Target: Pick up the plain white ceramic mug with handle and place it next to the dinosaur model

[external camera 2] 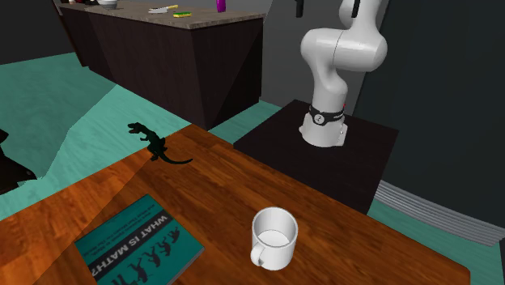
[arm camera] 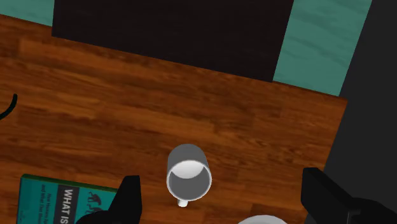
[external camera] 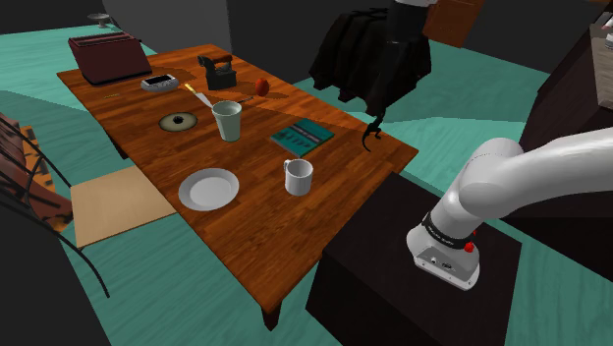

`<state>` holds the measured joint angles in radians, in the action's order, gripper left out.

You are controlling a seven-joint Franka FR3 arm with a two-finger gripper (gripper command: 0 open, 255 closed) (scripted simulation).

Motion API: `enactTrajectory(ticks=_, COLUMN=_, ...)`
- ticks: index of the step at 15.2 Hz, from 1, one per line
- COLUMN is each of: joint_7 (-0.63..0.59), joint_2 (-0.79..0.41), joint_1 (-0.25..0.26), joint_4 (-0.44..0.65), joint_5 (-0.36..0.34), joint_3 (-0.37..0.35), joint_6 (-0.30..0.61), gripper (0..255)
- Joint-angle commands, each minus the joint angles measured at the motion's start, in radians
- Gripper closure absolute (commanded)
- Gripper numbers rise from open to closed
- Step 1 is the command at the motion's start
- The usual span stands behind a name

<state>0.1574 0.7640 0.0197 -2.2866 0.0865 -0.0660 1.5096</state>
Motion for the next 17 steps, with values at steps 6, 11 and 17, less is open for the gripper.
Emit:
enactTrajectory(ticks=6, joint_7=-0.012, joint_2=-0.063, joint_1=0.007, joint_4=-0.109, joint_5=0.013, joint_3=-0.034, joint_6=0.173, gripper=0)
enactTrajectory(ticks=11, joint_7=-0.026, joint_2=-0.165, joint_1=0.013, joint_4=-0.186, joint_5=0.023, joint_3=-0.069, joint_6=0.352, gripper=0)
enactTrajectory(ticks=17, joint_7=-0.049, joint_2=-0.337, joint_1=0.016, joint_4=-0.231, joint_5=0.023, joint_3=-0.112, joint_6=0.570, gripper=0)
